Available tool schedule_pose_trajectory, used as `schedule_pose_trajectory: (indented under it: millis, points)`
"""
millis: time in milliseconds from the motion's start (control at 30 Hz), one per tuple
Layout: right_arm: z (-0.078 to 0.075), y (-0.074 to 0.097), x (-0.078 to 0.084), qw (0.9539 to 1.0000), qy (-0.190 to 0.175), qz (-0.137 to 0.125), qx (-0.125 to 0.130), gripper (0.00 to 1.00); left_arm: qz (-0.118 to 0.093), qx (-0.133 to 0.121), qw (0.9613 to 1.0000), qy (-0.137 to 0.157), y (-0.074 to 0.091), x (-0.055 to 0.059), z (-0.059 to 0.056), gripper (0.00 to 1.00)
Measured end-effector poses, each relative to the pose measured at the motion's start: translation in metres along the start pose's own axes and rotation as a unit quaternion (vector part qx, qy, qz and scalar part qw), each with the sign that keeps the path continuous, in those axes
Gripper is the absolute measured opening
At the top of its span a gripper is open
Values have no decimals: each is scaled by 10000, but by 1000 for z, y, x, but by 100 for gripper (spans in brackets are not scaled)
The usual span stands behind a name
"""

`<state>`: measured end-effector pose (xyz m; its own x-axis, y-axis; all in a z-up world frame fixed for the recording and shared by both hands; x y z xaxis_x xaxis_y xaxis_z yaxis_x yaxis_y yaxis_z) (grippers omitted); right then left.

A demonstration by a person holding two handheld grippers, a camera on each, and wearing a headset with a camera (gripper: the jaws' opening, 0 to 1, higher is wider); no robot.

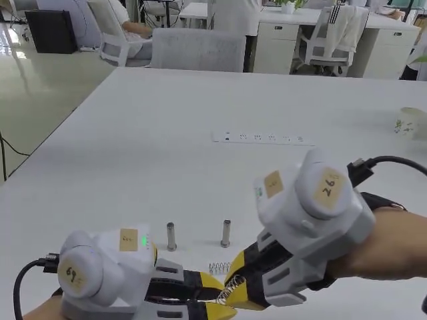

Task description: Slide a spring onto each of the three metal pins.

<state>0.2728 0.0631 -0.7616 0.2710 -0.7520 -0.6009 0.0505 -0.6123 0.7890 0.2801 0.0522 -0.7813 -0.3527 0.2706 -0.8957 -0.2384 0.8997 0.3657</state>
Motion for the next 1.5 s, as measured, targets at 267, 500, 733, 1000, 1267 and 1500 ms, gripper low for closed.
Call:
schedule_pose_trajectory:
  millis: [267,500,733,1000,1267,1500]
  points:
    - [-1,0,-1,10000,17,38,1,8,-11,-8,10000,27,1,-1,1,4]
    - [-2,-1,-3,9999,63,99,2,8,-21,-30,10000,34,2,-2,1,4]
    - [-4,0,-3,9999,87,128,42,8,-34,-38,10000,64,1,-2,3,7]
    - [-6,0,1,9998,61,171,49,8,-108,-119,9998,152,3,-3,7,15]
    - [-8,0,4,9998,56,204,61,8,-172,-283,9992,241,6,-2,14,25]
    - [-10,2,8,9997,32,239,80,8,-260,-464,9980,345,13,-2,22,31]
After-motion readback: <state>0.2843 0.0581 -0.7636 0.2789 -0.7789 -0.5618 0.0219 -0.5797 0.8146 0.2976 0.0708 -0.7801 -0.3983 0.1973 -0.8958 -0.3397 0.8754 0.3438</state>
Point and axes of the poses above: the centre of the closed fingertips' face, and the gripper's own axes: y roughly backward along the fingers, z roughly to its left, x roughly out of its underside, the point moved 1 cm from there along y, roughly backward along the fingers, and after that the axes turned 13 degrees about y, right-handed, at the moved point
